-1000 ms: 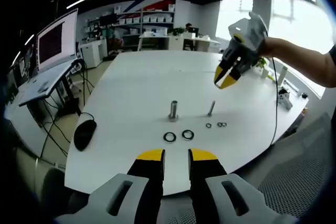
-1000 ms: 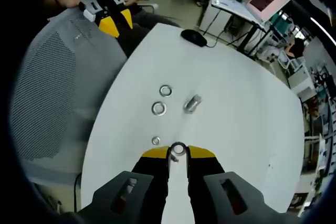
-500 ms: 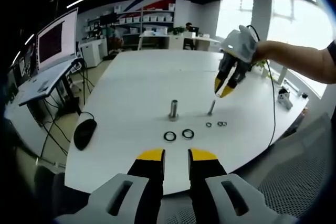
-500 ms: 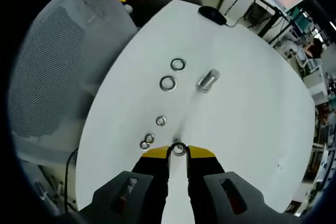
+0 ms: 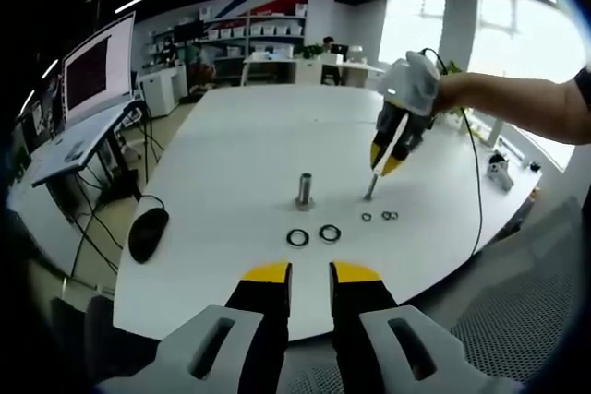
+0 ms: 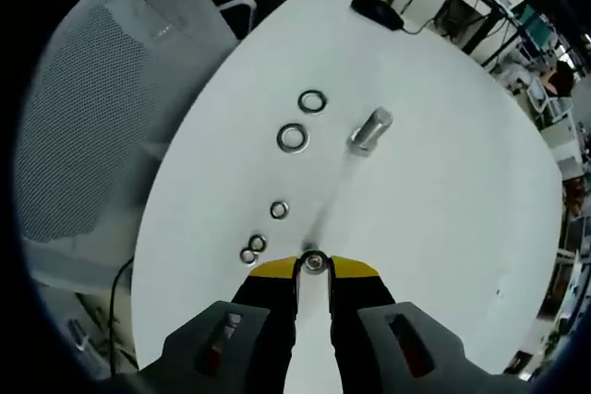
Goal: Place the washer onto the threaded stud by aligning its center hole with the stud, sliding it down to the base, and recovering from edge contact or off-axis alignment until the washer reaches the visible bottom stop.
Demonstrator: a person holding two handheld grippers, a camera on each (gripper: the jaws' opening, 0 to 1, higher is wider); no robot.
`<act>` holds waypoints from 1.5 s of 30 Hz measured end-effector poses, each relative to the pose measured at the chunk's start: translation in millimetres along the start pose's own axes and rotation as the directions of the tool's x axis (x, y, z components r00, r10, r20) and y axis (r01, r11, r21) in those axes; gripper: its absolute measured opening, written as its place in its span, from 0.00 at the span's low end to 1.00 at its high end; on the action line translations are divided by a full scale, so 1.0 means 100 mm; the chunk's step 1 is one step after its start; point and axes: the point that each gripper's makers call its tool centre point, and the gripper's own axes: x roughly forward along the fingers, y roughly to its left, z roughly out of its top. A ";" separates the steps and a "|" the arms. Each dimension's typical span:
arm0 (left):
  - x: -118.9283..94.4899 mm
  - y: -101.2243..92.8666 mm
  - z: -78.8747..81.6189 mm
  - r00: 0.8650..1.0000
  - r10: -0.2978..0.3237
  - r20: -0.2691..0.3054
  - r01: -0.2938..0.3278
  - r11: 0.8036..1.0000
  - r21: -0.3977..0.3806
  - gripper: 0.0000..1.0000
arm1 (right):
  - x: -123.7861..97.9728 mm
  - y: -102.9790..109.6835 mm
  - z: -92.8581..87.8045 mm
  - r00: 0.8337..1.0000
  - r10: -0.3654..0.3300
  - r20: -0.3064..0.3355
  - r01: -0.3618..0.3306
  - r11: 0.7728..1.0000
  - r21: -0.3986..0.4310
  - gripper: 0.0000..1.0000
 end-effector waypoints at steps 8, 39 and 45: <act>0.00 0.03 -0.01 1.000 0.000 -0.005 0.000 1.000 -0.005 0.12 | 0.05 0.00 -0.07 1.000 0.014 -0.021 -0.013 1.000 0.027 0.13; -0.01 0.07 0.02 1.000 0.008 0.012 -0.007 1.000 -0.023 0.11 | 0.43 0.04 -0.11 0.995 0.076 -0.070 -0.076 0.997 0.006 0.13; 0.00 0.09 0.00 1.000 0.016 0.001 -0.016 1.000 -0.023 0.11 | 0.44 0.03 -0.12 0.994 0.079 -0.076 -0.079 0.997 0.001 0.13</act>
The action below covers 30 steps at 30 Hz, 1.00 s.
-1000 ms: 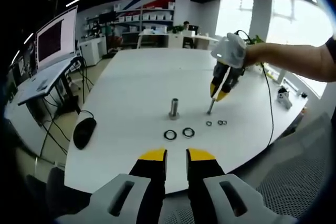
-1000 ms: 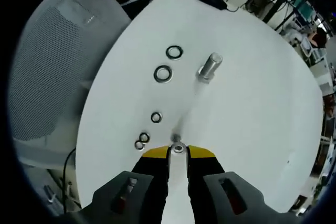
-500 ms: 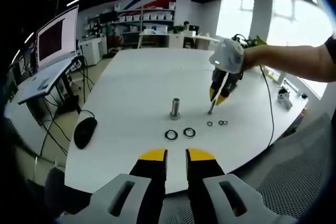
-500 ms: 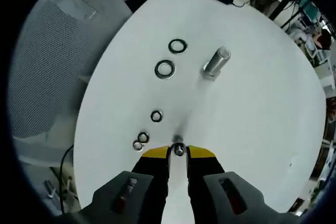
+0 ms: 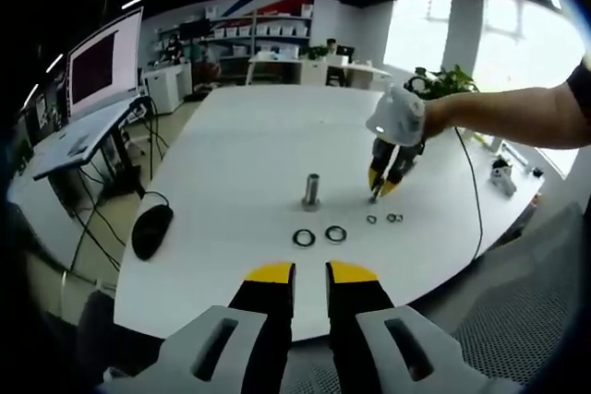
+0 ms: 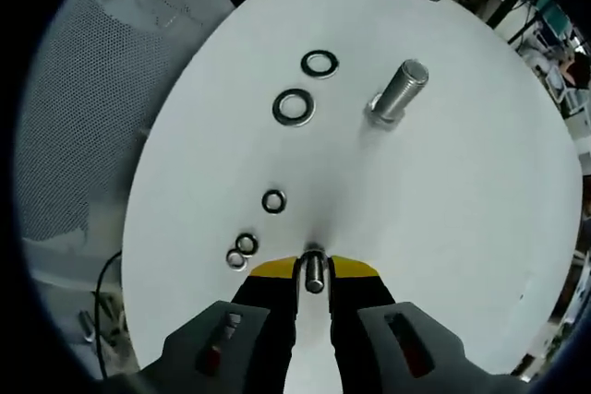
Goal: Place the washer onto the threaded stud by aligning its center hole with the stud, sliding it down to the base, and recovering from edge contact or off-axis alignment until the washer reaches the visible bottom stop.
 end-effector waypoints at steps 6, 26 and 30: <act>0.00 0.00 0.00 1.000 0.002 -0.003 -0.002 1.000 0.017 0.11 | 0.07 -0.03 -0.04 1.000 -0.002 -0.017 0.002 1.000 -0.006 0.13; 0.00 0.01 -0.01 1.000 0.002 0.000 -0.002 1.000 0.008 0.11 | 0.14 -0.01 -0.03 0.999 0.003 -0.039 -0.003 1.000 0.009 0.13; 0.00 0.01 -0.01 1.000 0.001 0.000 -0.001 1.000 0.011 0.11 | 0.20 -0.01 -0.01 1.000 -0.016 -0.019 0.017 0.999 0.045 0.15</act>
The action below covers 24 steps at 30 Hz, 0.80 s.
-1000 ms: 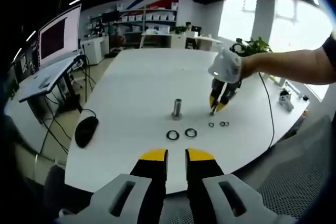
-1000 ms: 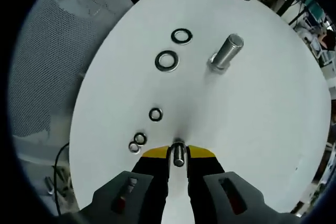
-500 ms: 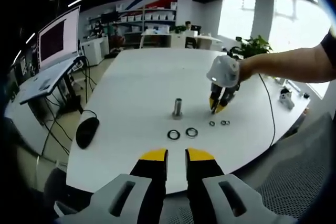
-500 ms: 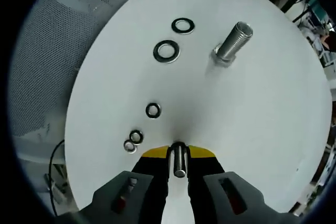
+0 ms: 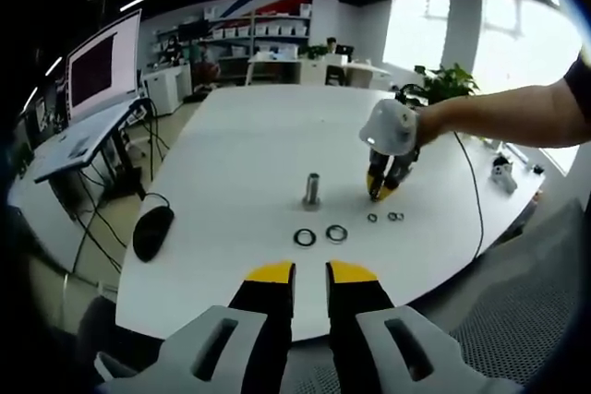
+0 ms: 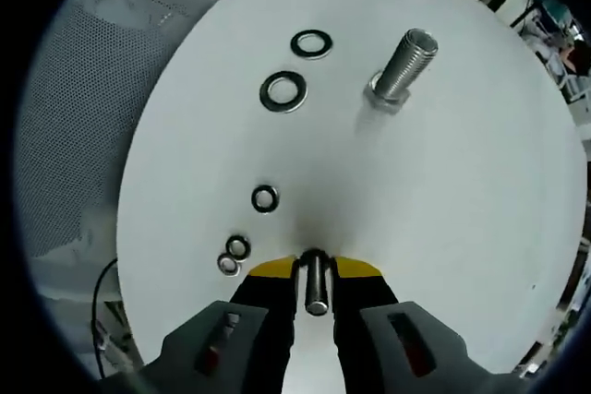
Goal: Place the washer onto the threaded stud by aligning its center hole with the stud, sliding it down to the base, and recovering from edge contact or off-axis alignment until the washer reaches the visible bottom stop.
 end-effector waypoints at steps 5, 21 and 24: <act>0.00 0.00 0.00 1.000 -0.001 -0.004 0.001 1.000 0.001 0.11 | -0.01 0.02 -0.03 0.999 -0.006 0.047 0.000 0.992 0.124 0.20; 0.00 -0.01 -0.01 1.000 -0.001 -0.006 0.001 1.000 0.001 0.11 | -0.33 0.07 0.01 0.955 -0.150 0.256 0.040 0.920 0.390 0.37; 0.00 -0.01 -0.01 1.000 -0.002 -0.005 0.002 1.000 0.000 0.11 | -0.40 0.09 -0.06 0.947 -0.180 0.265 0.054 0.905 0.422 0.37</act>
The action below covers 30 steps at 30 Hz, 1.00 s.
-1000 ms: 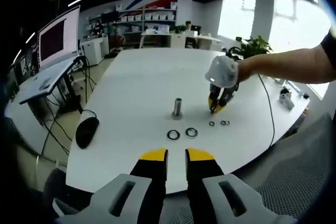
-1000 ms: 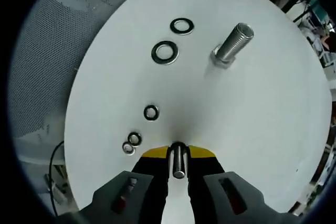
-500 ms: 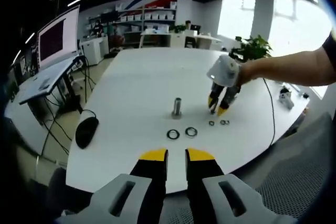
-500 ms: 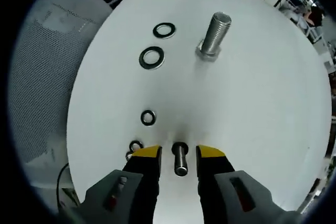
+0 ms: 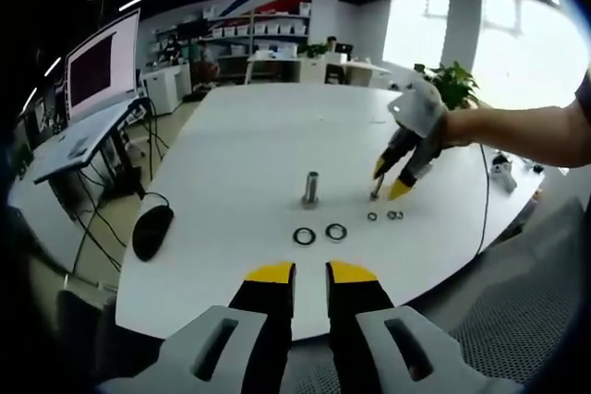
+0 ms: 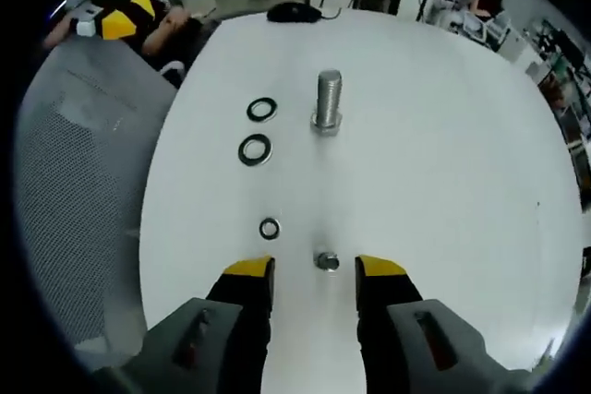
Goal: Place the washer onto the threaded stud by aligning its center hole with the stud, sliding it down to the base, and recovering from edge contact or off-axis alignment until the washer reaches the visible bottom stop.
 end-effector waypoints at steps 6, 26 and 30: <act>0.00 0.00 0.01 1.000 -0.002 0.009 0.002 1.000 -0.002 0.11 | -0.19 0.03 -0.07 0.996 -0.020 0.087 0.007 0.988 0.153 0.37; -0.01 -0.03 0.02 1.000 -0.009 0.019 0.009 1.000 0.002 0.11 | -0.29 0.35 -0.14 0.964 -0.049 0.261 -0.068 0.905 0.421 0.36; -0.02 -0.03 0.03 1.000 -0.011 0.025 0.011 1.000 0.002 0.11 | -0.22 0.42 -0.14 0.969 -0.027 0.246 -0.076 0.913 0.402 0.36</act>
